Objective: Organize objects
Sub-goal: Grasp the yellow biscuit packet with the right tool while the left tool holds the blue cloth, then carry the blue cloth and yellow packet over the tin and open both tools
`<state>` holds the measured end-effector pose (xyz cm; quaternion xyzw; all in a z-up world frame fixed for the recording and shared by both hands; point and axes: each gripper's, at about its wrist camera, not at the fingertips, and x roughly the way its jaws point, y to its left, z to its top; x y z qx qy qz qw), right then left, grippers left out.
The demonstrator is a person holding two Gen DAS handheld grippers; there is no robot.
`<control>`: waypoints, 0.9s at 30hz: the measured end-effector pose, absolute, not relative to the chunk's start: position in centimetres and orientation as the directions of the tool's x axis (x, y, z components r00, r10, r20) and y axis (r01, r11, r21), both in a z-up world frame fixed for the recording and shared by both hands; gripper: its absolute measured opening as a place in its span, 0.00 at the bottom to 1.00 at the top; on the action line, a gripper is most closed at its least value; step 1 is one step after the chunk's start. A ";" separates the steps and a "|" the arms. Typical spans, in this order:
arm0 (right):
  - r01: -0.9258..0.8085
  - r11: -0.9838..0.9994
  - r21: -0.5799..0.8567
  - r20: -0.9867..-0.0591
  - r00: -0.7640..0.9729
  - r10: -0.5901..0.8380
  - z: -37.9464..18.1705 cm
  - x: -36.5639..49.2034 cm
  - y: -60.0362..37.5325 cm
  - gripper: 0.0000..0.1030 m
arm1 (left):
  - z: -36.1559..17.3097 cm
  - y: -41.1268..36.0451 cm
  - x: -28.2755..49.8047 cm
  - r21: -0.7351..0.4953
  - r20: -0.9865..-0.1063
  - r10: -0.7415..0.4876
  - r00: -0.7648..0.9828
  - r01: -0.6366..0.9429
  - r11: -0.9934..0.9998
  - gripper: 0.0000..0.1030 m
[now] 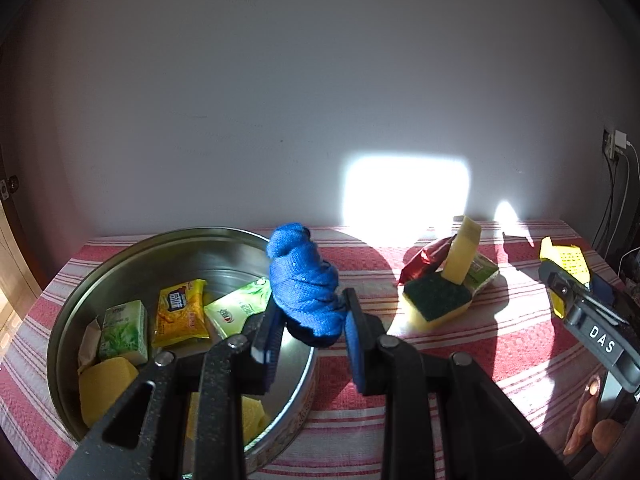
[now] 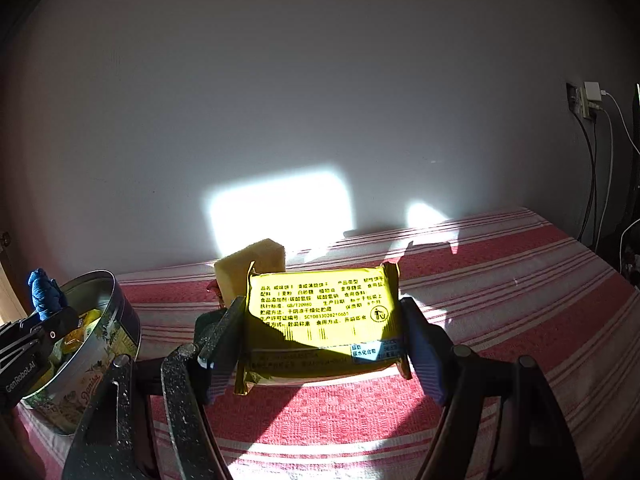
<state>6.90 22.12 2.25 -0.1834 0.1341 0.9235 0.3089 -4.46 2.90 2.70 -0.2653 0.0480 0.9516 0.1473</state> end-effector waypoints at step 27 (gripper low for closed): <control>-0.361 -0.926 0.114 -0.297 -0.902 0.314 5.4 -3.3 9.0 0.74 | 3.4 -7.8 -8.3 -0.024 -0.508 0.091 -0.856 -0.091 -0.996 0.26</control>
